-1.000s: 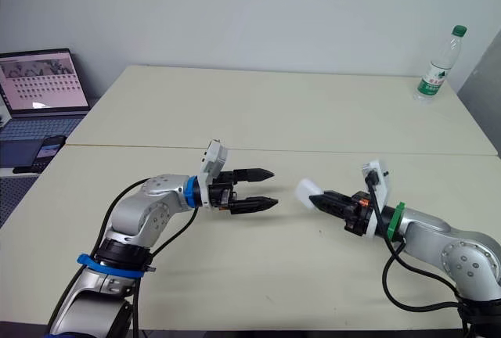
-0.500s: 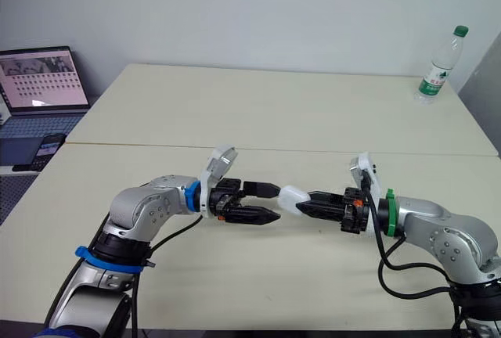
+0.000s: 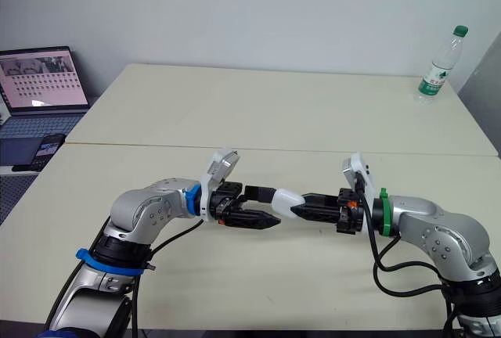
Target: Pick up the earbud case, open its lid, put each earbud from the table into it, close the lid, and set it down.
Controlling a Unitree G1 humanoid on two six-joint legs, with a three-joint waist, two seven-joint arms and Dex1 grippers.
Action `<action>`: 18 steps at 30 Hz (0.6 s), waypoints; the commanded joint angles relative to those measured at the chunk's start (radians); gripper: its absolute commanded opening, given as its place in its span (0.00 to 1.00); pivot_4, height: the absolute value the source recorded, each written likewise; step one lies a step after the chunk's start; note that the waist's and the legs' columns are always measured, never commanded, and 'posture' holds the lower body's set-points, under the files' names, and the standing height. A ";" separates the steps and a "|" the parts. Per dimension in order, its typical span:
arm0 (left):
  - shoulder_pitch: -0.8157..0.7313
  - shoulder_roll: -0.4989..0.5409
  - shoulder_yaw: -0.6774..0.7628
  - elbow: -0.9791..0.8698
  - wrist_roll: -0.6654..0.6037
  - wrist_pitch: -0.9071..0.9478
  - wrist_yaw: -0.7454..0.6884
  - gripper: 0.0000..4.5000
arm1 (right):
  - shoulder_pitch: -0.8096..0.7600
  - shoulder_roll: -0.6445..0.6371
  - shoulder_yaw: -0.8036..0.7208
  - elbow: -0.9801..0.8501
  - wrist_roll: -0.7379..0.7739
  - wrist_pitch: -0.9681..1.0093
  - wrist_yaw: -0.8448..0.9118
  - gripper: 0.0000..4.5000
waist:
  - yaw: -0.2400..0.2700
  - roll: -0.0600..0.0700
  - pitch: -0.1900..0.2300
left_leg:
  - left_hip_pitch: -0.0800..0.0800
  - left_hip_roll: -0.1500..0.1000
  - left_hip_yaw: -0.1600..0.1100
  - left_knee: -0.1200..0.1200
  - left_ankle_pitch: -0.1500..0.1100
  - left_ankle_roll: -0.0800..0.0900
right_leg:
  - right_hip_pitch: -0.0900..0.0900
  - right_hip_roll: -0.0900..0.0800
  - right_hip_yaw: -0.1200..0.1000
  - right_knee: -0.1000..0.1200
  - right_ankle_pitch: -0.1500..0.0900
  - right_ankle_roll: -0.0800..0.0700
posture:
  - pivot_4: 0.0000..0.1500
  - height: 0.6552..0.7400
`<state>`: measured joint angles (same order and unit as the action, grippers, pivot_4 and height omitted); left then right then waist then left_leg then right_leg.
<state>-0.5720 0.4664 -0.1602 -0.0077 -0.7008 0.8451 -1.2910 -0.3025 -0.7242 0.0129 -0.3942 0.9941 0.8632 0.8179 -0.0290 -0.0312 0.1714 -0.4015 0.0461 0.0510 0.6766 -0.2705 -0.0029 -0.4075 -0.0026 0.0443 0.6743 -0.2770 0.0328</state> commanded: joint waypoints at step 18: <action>-0.002 0.003 0.001 -0.013 -0.004 -0.018 -0.026 0.18 | -0.017 0.008 -0.046 -0.051 0.001 0.045 -0.035 0.73 | 0.000 0.000 0.000 | 0.000 0.000 0.000 0.000 0.000 0.000 | 0.000 0.000 0.000 0.000 0.002 -0.003 | 1.00 0.95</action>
<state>-0.5713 0.4658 -0.1595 -0.0024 -0.6990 0.8422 -1.3024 -0.3025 -0.7200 0.0073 -0.4117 0.9923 0.9084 0.7998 -0.0294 -0.0312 0.1714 -0.4014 0.0461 0.0510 0.6766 -0.2705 -0.0029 -0.4075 -0.0026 0.0443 0.6746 -0.2753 0.0299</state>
